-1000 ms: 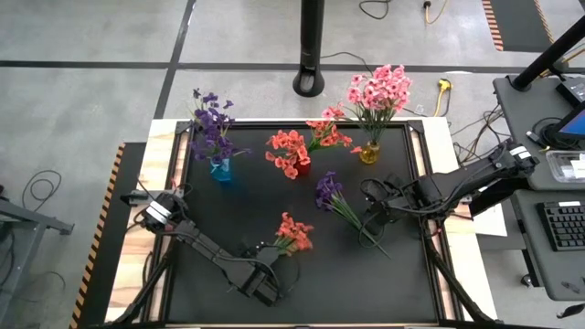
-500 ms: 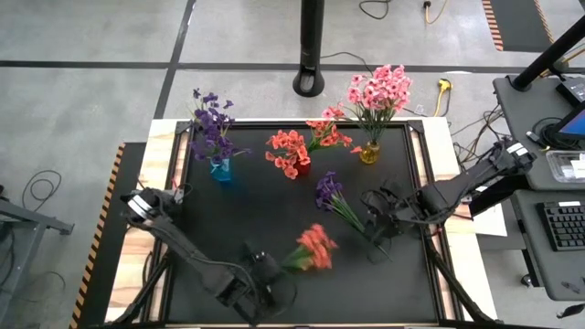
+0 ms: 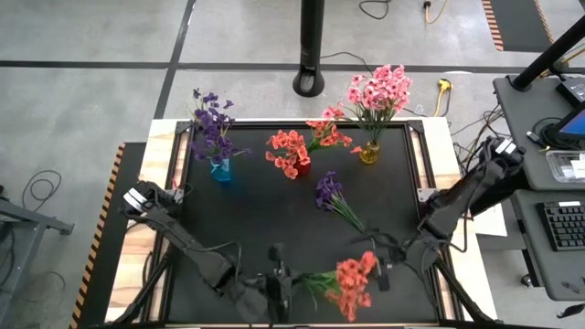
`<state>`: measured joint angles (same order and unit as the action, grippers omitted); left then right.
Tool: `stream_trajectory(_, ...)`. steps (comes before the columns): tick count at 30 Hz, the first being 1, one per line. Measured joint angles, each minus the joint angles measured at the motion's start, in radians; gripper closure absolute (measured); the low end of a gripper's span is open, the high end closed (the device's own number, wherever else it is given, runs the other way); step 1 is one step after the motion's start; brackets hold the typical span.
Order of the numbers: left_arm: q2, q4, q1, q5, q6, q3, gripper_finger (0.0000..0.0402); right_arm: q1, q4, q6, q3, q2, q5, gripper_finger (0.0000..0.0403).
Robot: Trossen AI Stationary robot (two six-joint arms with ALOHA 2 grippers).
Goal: Sort flowers into vase by color
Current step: Put the orange flowers into the red vase
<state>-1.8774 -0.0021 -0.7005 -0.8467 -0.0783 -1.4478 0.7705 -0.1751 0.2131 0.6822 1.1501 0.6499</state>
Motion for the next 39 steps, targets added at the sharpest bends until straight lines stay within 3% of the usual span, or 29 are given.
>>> stream_trajectory(13,-0.002,0.633,0.038,0.019,0.090,0.283,0.0401,0.015,-0.767,-0.377,-0.033,0.306,0.008,0.0087)
stream_trajectory(17,-0.002,0.738,0.049,0.019,0.095,0.341,0.0401,-0.013,-0.973,-0.445,-0.027,0.389,0.007,0.0088)
stream_trajectory(29,-0.002,0.765,0.052,0.018,0.096,0.356,0.0401,-0.124,-0.989,-0.429,0.105,0.492,-0.063,0.0119)
stream_trajectory(33,-0.002,0.764,0.064,0.017,0.088,0.356,0.0401,-0.134,-0.982,-0.403,0.127,0.504,-0.131,0.0139)
stream_trajectory(39,-0.002,0.763,0.081,-0.011,0.067,0.347,0.0393,-0.155,-0.928,-0.412,0.174,0.533,-0.135,0.0175)
